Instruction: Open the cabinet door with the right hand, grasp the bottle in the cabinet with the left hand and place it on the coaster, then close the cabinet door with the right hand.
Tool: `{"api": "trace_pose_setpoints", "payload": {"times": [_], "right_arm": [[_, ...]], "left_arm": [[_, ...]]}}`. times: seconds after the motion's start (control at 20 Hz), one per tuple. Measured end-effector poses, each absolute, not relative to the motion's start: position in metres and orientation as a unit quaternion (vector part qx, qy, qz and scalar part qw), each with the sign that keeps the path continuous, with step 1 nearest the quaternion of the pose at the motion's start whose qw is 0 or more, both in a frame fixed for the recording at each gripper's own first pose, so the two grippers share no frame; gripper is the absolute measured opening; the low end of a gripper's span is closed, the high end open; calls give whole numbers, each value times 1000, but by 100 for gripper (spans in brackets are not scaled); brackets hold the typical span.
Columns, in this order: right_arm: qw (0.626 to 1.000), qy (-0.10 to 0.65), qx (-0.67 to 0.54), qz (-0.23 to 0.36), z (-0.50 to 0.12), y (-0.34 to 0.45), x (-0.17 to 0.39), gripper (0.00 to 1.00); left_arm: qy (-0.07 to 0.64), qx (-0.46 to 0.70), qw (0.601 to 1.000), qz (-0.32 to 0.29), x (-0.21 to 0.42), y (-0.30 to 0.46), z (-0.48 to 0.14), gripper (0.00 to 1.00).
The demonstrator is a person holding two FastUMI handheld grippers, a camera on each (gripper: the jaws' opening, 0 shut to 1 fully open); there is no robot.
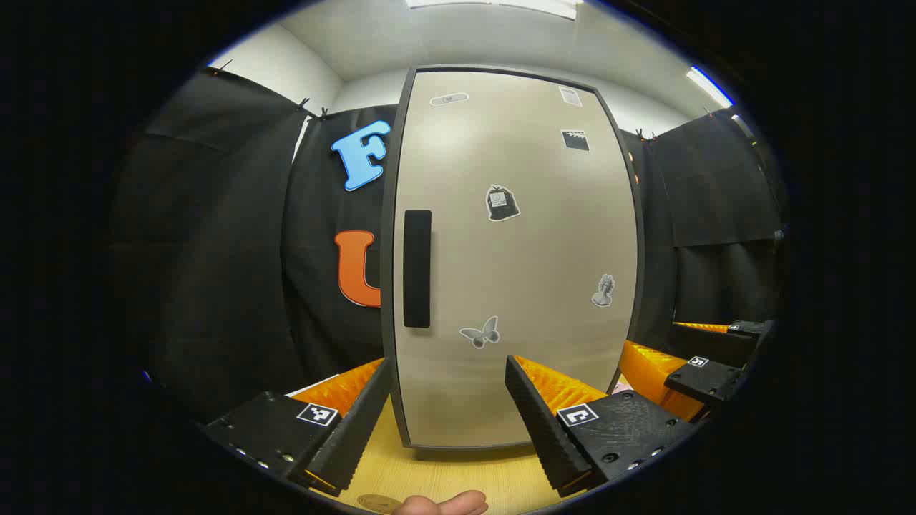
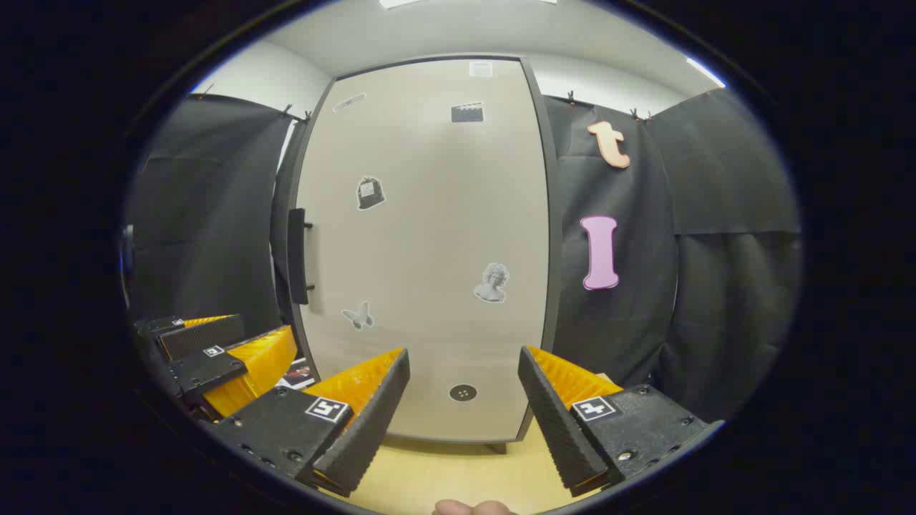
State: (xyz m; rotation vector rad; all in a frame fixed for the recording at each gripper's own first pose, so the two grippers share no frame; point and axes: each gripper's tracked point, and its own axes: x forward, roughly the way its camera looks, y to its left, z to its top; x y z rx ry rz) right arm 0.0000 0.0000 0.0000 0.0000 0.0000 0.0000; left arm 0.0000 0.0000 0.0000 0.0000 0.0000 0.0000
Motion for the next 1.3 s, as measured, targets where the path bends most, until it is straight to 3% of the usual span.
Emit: {"api": "trace_pose_setpoints", "payload": {"times": [0.9, 1.3], "right_arm": [[1000, -1, 0, -5, 1, -3, -3, 97], [999, -16, -20, 35, 17, 30, 24, 99]], "left_arm": [[-3, -1, 1000, -12, -5, -6, 1, 95], [-7, 7, 1000, 3, -16, 18, 4, 95]]}}
